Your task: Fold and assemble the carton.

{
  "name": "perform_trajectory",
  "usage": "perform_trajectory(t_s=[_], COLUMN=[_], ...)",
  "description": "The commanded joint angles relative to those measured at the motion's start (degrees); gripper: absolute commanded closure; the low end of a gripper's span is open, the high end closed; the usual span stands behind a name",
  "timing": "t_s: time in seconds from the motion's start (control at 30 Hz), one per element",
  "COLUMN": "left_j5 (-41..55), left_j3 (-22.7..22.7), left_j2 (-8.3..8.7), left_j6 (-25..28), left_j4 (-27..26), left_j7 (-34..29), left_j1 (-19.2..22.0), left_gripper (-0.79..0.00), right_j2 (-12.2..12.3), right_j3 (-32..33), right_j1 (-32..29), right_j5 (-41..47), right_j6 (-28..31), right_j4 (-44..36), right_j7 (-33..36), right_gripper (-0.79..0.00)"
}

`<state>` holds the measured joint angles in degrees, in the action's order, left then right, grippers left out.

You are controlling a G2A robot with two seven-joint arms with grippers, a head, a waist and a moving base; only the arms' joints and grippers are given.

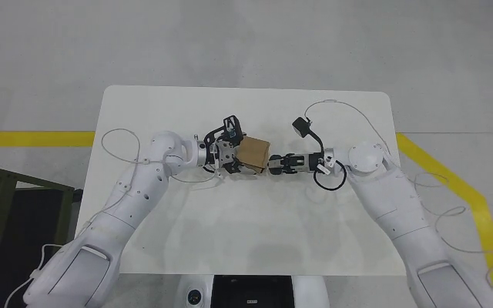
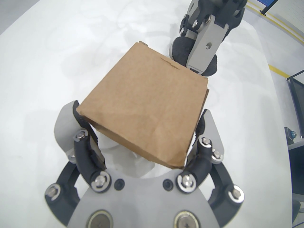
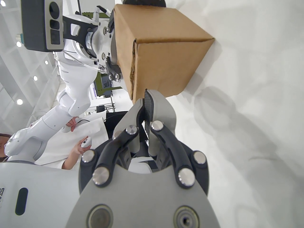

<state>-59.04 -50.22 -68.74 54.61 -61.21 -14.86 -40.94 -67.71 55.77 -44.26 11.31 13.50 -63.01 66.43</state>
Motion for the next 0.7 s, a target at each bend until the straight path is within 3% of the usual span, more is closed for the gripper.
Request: perform_trajectory(t_s=[0.0, 0.67], left_j5=[-0.04, 0.99], left_j3=[-0.05, -0.4], left_j2=[0.01, 0.13], left_j6=[-0.09, 0.04], left_j4=[-0.01, -0.12], left_j7=[-0.03, -1.08], left_j1=[0.01, -0.04], left_gripper=[-0.785, -0.785], right_j2=[-0.21, -1.46], right_j3=[-0.59, -2.78], right_j1=[0.42, 3.62], right_j5=[0.01, 1.44], right_j6=[0.16, 2.1], right_j4=[0.22, 4.05], right_j7=[0.06, 0.67], right_gripper=[0.0, 0.0])
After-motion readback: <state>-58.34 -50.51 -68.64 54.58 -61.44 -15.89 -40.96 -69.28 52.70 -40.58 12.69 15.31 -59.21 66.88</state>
